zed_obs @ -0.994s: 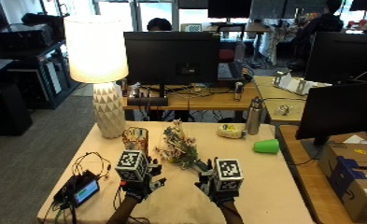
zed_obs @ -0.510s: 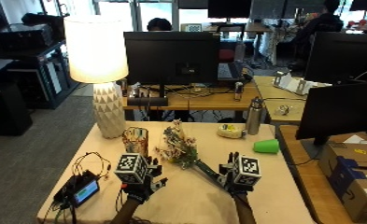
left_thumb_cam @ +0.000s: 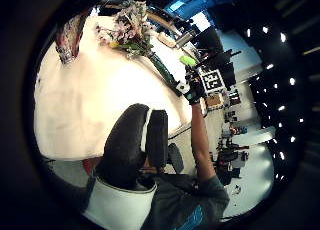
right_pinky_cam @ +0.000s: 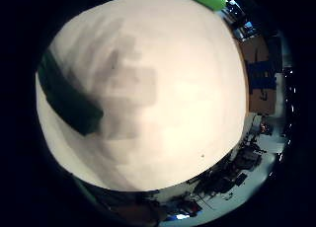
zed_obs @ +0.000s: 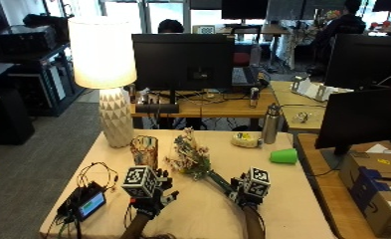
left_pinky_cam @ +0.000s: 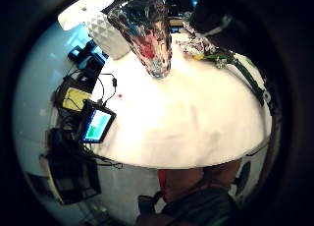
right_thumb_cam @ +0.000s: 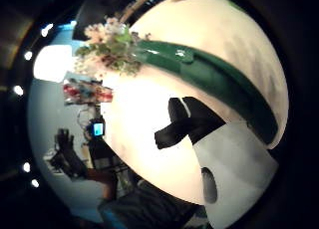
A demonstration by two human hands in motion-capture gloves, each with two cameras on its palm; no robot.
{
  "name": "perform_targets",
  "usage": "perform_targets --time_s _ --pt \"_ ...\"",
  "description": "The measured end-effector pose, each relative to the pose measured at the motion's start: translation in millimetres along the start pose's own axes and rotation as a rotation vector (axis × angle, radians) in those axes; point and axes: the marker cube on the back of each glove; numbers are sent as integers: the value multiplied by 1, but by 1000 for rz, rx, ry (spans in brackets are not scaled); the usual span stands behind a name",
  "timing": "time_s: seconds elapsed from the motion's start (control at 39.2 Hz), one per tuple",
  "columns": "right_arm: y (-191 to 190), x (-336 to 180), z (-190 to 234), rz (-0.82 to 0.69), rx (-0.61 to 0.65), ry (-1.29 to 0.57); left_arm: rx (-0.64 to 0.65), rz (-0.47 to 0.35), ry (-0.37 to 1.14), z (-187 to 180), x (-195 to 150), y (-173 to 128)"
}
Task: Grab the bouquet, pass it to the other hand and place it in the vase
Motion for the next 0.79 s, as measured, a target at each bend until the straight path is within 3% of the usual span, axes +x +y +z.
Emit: perform_targets --time_s 0.13,0.23,0.31,0.59,0.79 --pt "-3 -6 20 10 -79 -19 -1 -2 3 4 -2 -1" --pt "-27 -2 49 52 -59 -9 0 -3 11 6 -3 -2" --pt "-23 -7 50 91 -38 -8 -3 -8 15 6 -4 -1" --pt "-26 -8 46 89 211 124 -24 -20 20 11 -9 0" --pt "-23 -13 42 92 292 191 -44 -23 32 15 -11 -2"
